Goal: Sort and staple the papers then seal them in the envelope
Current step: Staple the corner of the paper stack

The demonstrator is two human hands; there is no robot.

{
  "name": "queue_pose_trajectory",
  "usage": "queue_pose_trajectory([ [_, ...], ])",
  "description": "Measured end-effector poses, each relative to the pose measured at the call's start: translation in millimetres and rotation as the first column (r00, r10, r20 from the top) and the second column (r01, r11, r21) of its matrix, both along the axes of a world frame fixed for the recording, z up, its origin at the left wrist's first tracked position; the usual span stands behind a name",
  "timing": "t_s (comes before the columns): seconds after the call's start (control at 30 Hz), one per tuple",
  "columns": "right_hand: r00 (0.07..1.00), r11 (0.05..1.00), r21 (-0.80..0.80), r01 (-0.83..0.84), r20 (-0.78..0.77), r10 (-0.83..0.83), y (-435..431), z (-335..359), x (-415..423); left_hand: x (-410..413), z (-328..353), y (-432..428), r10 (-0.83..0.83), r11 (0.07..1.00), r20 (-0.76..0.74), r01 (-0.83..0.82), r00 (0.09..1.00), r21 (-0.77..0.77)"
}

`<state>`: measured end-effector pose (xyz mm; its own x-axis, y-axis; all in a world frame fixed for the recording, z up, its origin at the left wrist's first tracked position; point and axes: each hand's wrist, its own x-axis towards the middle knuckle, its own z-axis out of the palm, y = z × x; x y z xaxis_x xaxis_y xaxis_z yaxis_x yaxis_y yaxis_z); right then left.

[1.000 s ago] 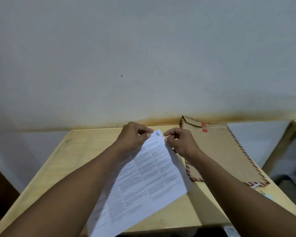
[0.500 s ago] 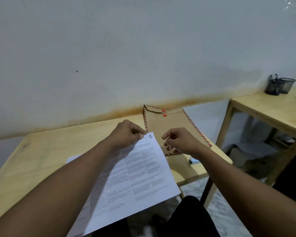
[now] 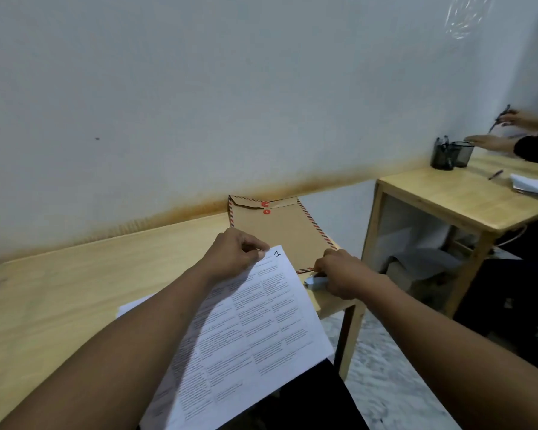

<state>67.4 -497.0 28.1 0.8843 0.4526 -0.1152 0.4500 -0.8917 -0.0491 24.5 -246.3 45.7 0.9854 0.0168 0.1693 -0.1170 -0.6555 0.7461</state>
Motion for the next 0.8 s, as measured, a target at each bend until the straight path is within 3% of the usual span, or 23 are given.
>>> queue_pose_trajectory([
  [0.17,0.992,0.996,-0.084,-0.041,0.114,0.05,1,-1,8,-2,6,3,0.019,0.999,0.008,-0.019,1.0,-0.027],
  [0.2,0.993,1.0,-0.01,-0.025,0.119,0.026,2,-1,11,-2,7,4,0.026,0.999,0.008,-0.026,1.0,-0.033],
  [0.23,0.996,0.988,0.156,0.012,0.091,-0.027,6,1,13,-3,8,5,0.035,0.999,0.008,-0.035,0.999,-0.041],
  [0.27,0.996,0.914,0.397,0.086,-0.003,-0.092,10,6,13,-3,9,6,0.045,0.998,0.009,-0.044,0.999,-0.05],
  [0.3,0.98,0.74,0.644,0.194,-0.152,-0.125,16,14,13,-3,11,8,0.056,0.997,0.011,-0.055,0.998,-0.061],
  [0.33,0.945,0.493,0.809,0.319,-0.312,-0.1,23,22,13,-4,12,9,0.067,0.995,0.014,-0.066,0.998,-0.071],
  [0.4,0.836,0.054,0.837,0.544,-0.547,0.052,37,37,11,-5,14,12,0.088,0.993,0.027,-0.086,0.996,-0.084],
  [0.43,0.783,-0.071,0.781,0.62,-0.61,0.123,44,42,11,-5,15,14,0.1,0.991,0.034,-0.097,0.994,-0.09],
  [0.47,0.739,-0.139,0.727,0.672,-0.65,0.178,51,45,10,-6,15,15,0.114,0.989,0.04,-0.109,0.993,-0.098],
  [0.57,0.674,-0.181,0.65,0.738,-0.693,0.256,68,44,10,-7,16,19,0.148,0.982,0.054,-0.14,0.988,-0.126],
  [0.8,0.646,-0.034,0.663,0.748,-0.715,0.267,83,40,16,-7,13,21,0.183,0.977,0.069,-0.174,0.981,-0.125],
])
